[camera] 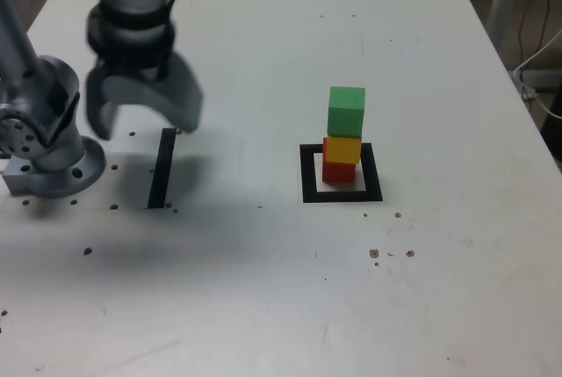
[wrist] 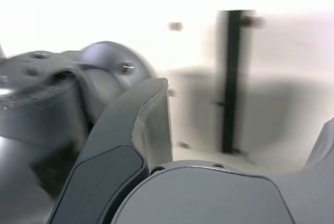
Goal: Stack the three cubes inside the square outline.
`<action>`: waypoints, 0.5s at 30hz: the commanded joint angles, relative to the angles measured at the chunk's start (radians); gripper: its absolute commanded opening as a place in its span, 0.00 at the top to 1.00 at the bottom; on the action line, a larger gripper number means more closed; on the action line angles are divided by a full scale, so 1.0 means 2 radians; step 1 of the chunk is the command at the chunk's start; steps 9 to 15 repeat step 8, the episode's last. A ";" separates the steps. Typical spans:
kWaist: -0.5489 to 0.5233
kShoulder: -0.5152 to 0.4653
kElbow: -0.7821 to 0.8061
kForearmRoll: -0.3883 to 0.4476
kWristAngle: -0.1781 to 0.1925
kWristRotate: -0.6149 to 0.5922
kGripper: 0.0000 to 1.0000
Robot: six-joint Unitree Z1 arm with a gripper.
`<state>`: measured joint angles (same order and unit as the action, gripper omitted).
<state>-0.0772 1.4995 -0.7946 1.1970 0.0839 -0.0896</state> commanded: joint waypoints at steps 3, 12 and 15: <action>0.001 -0.007 0.013 -0.012 -0.009 -0.001 0.00; 0.001 -0.010 0.014 -0.019 -0.015 0.001 0.00; 0.001 -0.010 0.014 -0.019 -0.015 0.001 0.00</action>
